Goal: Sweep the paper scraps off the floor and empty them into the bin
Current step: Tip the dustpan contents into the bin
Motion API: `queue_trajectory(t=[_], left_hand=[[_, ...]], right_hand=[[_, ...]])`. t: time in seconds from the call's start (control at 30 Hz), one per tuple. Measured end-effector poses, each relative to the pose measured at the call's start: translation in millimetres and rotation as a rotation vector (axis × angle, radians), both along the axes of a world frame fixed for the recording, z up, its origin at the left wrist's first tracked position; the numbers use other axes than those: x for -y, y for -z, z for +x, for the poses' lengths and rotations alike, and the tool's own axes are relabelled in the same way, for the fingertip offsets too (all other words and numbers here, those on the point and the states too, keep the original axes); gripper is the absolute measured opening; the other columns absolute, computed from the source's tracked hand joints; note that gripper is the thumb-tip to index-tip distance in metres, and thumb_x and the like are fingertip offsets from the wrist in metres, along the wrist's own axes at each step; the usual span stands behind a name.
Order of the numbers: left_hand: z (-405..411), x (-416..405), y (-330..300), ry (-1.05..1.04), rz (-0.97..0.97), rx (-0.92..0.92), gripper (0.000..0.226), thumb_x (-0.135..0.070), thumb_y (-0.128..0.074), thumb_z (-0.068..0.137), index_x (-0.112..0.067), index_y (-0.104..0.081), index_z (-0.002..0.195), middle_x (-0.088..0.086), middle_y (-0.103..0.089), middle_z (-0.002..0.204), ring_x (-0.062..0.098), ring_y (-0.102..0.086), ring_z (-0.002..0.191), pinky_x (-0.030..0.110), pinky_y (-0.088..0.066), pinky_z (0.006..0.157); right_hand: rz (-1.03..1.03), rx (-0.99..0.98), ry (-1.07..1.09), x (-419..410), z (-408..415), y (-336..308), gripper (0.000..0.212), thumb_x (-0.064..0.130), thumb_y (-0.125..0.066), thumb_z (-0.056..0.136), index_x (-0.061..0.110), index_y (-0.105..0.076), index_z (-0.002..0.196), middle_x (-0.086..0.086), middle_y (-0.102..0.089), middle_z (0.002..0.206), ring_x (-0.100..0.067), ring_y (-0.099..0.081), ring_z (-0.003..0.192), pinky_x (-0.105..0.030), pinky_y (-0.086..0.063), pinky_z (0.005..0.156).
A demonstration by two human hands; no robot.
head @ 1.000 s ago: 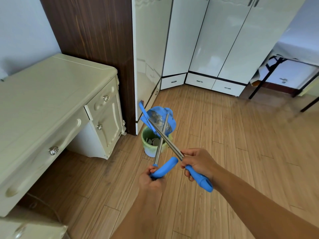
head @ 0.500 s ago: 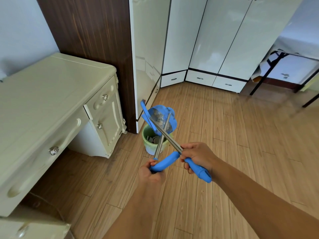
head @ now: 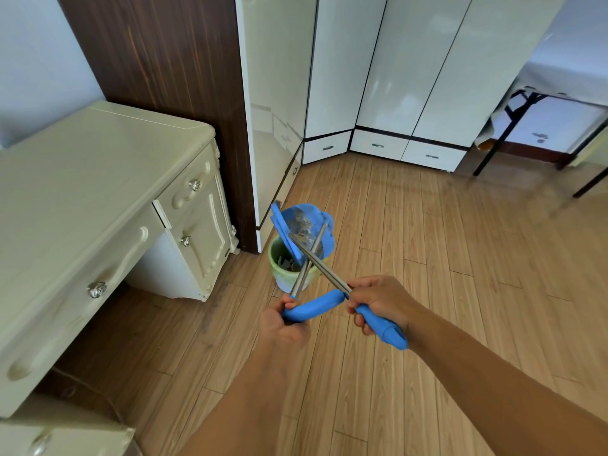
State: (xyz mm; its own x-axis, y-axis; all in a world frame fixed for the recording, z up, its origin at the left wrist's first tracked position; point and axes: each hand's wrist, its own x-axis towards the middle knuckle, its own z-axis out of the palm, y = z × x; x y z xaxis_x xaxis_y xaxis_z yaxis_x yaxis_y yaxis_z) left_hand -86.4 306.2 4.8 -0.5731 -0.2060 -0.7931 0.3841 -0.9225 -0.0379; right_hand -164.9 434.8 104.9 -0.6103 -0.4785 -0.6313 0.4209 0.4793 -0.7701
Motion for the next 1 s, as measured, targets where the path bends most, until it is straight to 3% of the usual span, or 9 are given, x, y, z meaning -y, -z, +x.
queue_trajectory(t=[0.17,0.23,0.3,0.37,0.53,0.67,0.77,0.87,1.0], left_hand=[[-4.4,1.1,-15.0,0.093,-0.198,0.061,0.024,0.007,-0.035,0.087,-0.009,-0.045,0.072,0.001,-0.046,0.037,0.006,-0.040,0.024,0.012,-0.044,0.036],[-6.4,4.7,-21.8,0.128,-0.305,0.102,0.025,0.007,-0.035,0.089,-0.009,-0.043,0.072,0.003,-0.047,0.042,0.005,-0.039,0.024,0.010,-0.039,0.034],[-8.7,9.8,-31.8,0.202,-0.432,0.143,0.027,0.007,-0.036,0.090,-0.008,-0.043,0.068,0.002,-0.046,0.039,0.005,-0.037,0.024,0.010,-0.035,0.031],[-11.3,16.2,-43.2,0.297,-0.590,0.215,0.030,0.009,-0.040,0.089,-0.007,-0.044,0.063,0.001,-0.044,0.035,0.004,-0.036,0.024,0.010,-0.031,0.029],[-16.8,24.5,-76.0,0.579,-1.108,0.436,0.018,0.014,-0.055,0.078,-0.002,-0.054,0.071,0.007,-0.049,0.045,0.010,-0.040,0.029,0.020,-0.034,0.034],[-24.8,14.1,-94.5,0.868,-1.641,0.566,0.011,0.002,-0.055,0.082,-0.005,-0.060,0.075,0.007,-0.056,0.061,0.014,-0.049,0.042,0.025,-0.040,0.045],[-30.6,0.0,-105.3,1.160,-2.121,0.626,0.028,-0.010,-0.052,0.087,-0.019,-0.046,0.061,-0.003,-0.051,0.063,0.012,-0.047,0.054,0.023,-0.035,0.049],[-38.4,-19.8,-117.1,1.445,-2.389,0.674,0.009,-0.013,-0.053,0.085,-0.017,-0.058,0.080,-0.003,-0.055,0.075,0.020,-0.061,0.076,0.028,-0.045,0.061],[-45.0,-44.7,-117.4,1.631,-2.595,0.769,0.016,-0.014,-0.054,0.086,-0.016,-0.062,0.100,0.002,-0.066,0.093,0.023,-0.065,0.087,0.031,-0.048,0.064]], right_hand=[[-0.045,0.011,0.016,-10.5,-4.8,-25.8,0.020,-0.013,-0.050,0.082,-0.009,-0.059,0.100,-0.018,-0.053,0.062,-0.014,-0.048,0.032,-0.016,-0.039,0.033],[-0.056,0.012,0.025,-14.7,-7.3,-32.6,0.020,-0.012,-0.051,0.083,-0.001,-0.062,0.094,-0.018,-0.054,0.063,-0.014,-0.049,0.033,-0.016,-0.039,0.033],[-0.057,0.007,0.035,-18.4,-9.4,-37.7,0.022,-0.012,-0.051,0.084,0.001,-0.063,0.097,-0.017,-0.054,0.063,-0.014,-0.049,0.033,-0.016,-0.040,0.033],[-0.053,-0.001,0.046,-22.7,-10.8,-42.0,0.026,-0.013,-0.050,0.084,-0.015,-0.056,0.108,-0.018,-0.053,0.062,-0.013,-0.048,0.032,-0.015,-0.039,0.032],[-0.061,0.009,0.081,-35.8,-13.2,-51.2,0.037,-0.011,-0.050,0.083,-0.023,-0.048,0.119,-0.017,-0.053,0.062,-0.013,-0.048,0.033,-0.016,-0.039,0.032],[-0.066,0.056,0.123,-42.7,-13.2,-65.6,0.019,-0.008,-0.050,0.083,-0.004,-0.059,0.100,-0.015,-0.053,0.061,-0.011,-0.048,0.033,-0.015,-0.038,0.031],[-0.047,0.071,0.139,-43.4,-13.3,-80.0,0.008,-0.005,-0.049,0.084,0.000,-0.053,0.089,-0.013,-0.051,0.063,-0.009,-0.047,0.031,-0.013,-0.038,0.031],[-0.037,0.082,0.167,-42.0,-12.7,-90.2,0.011,-0.001,-0.047,0.087,0.003,-0.050,0.077,-0.014,-0.050,0.067,-0.009,-0.047,0.029,-0.012,-0.039,0.031],[-0.034,0.116,0.195,-38.1,-10.1,-88.9,0.015,-0.002,-0.044,0.085,0.002,-0.048,0.071,-0.015,-0.051,0.067,-0.010,-0.048,0.030,-0.013,-0.040,0.032]])
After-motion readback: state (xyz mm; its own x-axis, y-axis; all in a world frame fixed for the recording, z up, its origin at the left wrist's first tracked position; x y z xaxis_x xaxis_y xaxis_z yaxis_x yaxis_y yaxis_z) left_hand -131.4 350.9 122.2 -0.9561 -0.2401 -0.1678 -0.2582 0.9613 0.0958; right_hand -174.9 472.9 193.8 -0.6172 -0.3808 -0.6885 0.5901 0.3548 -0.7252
